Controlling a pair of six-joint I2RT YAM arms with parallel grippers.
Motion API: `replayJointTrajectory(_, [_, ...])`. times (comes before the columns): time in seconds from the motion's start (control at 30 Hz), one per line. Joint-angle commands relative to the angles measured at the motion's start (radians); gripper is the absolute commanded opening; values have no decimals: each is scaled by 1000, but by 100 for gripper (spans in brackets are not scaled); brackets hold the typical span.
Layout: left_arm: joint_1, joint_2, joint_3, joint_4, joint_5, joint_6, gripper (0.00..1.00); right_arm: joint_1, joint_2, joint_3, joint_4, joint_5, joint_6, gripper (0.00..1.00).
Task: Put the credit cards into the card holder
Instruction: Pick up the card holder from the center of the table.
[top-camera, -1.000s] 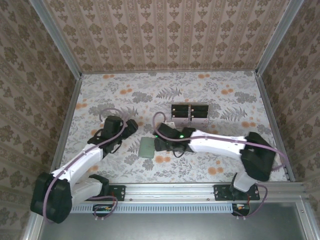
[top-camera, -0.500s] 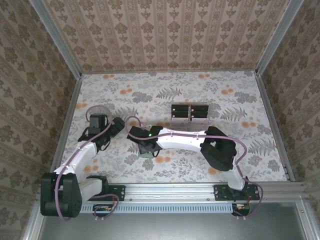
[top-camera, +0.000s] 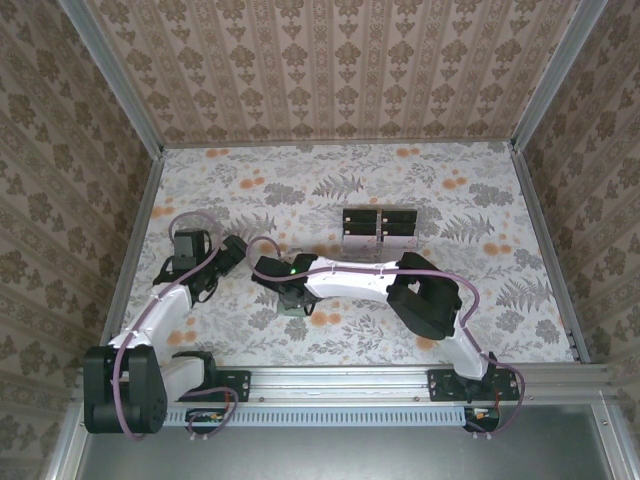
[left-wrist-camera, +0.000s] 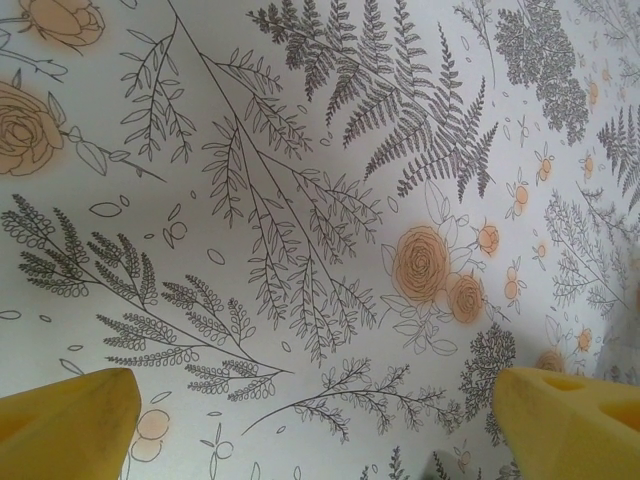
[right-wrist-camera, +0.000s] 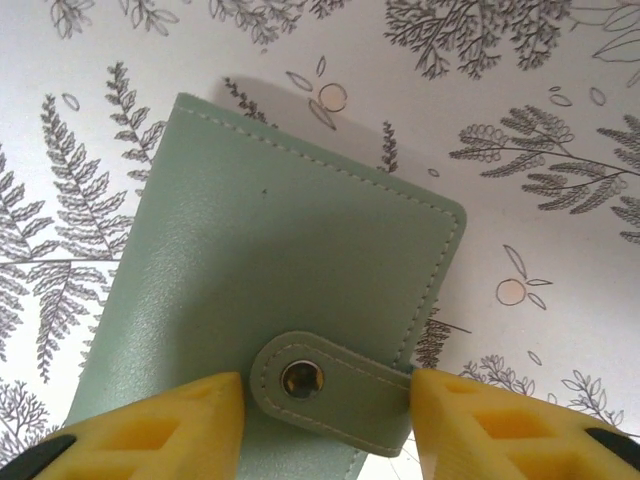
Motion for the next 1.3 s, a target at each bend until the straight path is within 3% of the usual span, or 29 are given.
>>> replayJointTrajectory(0.0, [9, -10, -19, 16, 23, 22, 100, 2, -1, -22, 14, 61, -9, 47])
replayJointTrajectory(0.33, [8, -14, -24, 18, 36, 24, 100, -4, -6, -48, 38, 71, -25, 29])
replayJointTrajectory(0.57, [6, -31, -28, 7, 40, 32, 100, -12, -31, -70, 56, 69, -58, 0])
replayJointTrajectory(0.8, [-32, -18, -20, 25, 64, 46, 100, -23, -130, -160, 129, 71, -100, 0])
replayJointTrajectory(1.27, [-273, 192, 40, 226, 129, -12, 100, -50, -291, -326, 312, 22, -114, 0])
